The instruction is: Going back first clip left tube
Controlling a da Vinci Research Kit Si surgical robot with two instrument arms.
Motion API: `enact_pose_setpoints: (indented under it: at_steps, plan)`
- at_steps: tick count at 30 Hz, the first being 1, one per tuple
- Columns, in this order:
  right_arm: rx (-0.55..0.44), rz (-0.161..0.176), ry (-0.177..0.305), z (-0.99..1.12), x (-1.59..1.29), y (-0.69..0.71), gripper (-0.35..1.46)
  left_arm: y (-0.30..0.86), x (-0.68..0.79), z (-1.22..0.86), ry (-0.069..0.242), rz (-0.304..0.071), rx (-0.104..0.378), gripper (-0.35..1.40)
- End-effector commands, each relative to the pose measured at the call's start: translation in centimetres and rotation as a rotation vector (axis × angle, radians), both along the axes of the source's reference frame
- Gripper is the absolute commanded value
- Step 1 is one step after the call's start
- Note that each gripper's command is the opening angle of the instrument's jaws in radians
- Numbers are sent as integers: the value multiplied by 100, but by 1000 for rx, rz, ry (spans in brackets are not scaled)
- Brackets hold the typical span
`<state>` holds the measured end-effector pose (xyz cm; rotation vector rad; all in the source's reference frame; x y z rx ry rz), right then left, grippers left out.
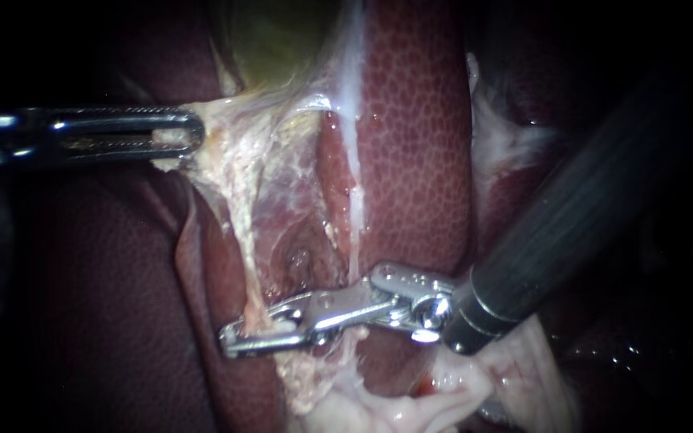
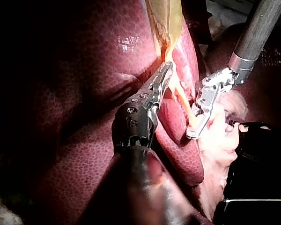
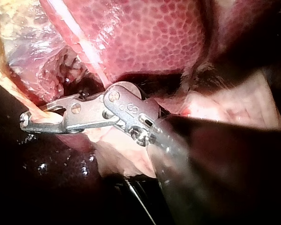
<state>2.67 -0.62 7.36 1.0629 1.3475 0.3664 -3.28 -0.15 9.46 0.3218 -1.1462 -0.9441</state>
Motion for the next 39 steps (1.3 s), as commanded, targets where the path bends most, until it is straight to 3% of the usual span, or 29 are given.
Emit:
enact_pose_setpoints:
  at_steps: [1,11,12,14,15,17,22,33,39]
  plan:
    - [1,-1,0,0,0,0,-35,0,0,0,0,0,0,-35]
    - [-3,-1,-10,-4,-1,-1,-35,0,0,0,0,0,0,-35]
    - [-2,-6,-6,-5,0,-1,-27,0,0,0,0,0,0,-35]
    - [2,3,-14,-6,4,-1,16,0,0,0,0,0,0,-35]
    - [-18,26,-21,-7,7,-1,44,0,0,0,0,0,0,-35]
    - [-56,76,-33,-7,13,-1,59,0,0,0,0,0,0,-35]
    - [-99,94,-8,-8,9,1,60,-1,2,-1,0,0,0,-35]
    - [-139,132,-15,3,-25,36,60,-1,2,-1,0,0,0,-35]
    - [-143,136,-13,-4,-42,44,60,-1,2,-2,0,0,0,-35]
